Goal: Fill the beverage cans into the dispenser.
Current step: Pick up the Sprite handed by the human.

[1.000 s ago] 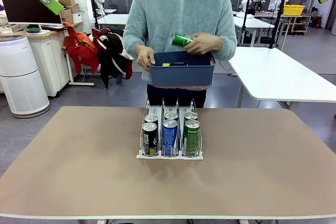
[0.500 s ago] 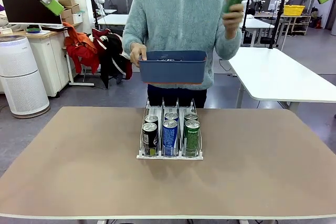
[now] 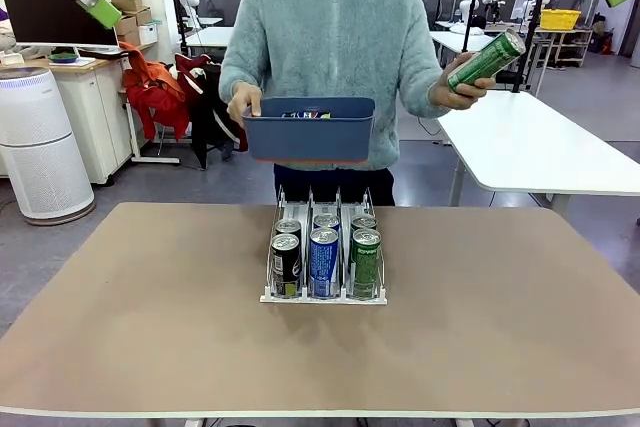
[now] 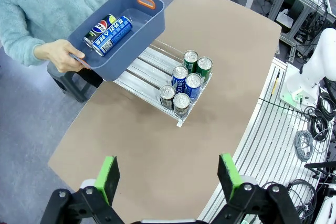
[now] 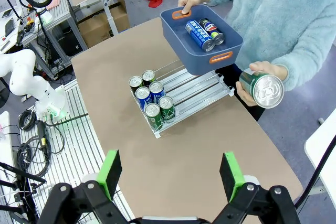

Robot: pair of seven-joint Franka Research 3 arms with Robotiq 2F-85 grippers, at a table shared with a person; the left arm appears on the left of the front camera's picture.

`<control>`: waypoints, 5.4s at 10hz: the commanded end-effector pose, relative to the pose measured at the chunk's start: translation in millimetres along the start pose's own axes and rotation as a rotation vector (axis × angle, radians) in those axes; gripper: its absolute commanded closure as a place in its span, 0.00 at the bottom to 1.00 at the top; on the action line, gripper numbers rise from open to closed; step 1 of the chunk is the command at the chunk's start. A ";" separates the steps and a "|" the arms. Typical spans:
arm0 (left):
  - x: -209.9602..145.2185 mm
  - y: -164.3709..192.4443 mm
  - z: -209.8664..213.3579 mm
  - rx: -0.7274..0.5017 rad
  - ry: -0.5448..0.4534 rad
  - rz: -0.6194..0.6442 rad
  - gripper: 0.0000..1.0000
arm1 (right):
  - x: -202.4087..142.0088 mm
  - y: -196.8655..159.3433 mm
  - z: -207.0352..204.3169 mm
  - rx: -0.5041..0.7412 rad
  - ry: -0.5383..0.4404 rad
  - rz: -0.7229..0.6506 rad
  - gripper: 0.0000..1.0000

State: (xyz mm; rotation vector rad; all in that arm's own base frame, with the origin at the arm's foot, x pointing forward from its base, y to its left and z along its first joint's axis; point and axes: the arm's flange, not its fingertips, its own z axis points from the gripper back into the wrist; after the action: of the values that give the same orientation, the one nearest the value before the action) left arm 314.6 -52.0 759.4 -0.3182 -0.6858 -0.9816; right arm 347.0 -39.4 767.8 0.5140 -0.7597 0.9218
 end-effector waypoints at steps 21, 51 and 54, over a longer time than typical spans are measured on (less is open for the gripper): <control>-0.8 0.2 -0.1 0.004 0.009 -0.003 0.00 | 28.5 -67.4 -54.6 -0.055 0.083 -0.020 0.00; -0.8 0.2 -0.1 0.004 0.009 -0.003 0.00 | 22.5 -106.0 -171.6 -0.021 0.086 -0.109 0.00; -0.8 0.2 -0.1 0.004 0.009 -0.003 0.00 | 22.6 -105.4 -171.1 -0.005 0.087 -0.111 0.00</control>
State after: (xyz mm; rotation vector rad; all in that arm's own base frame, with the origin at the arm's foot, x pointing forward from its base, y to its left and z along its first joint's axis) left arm 314.5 -52.2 759.8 -0.3176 -0.6862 -0.9820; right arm 506.5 34.5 669.8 0.5005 -0.6495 0.8352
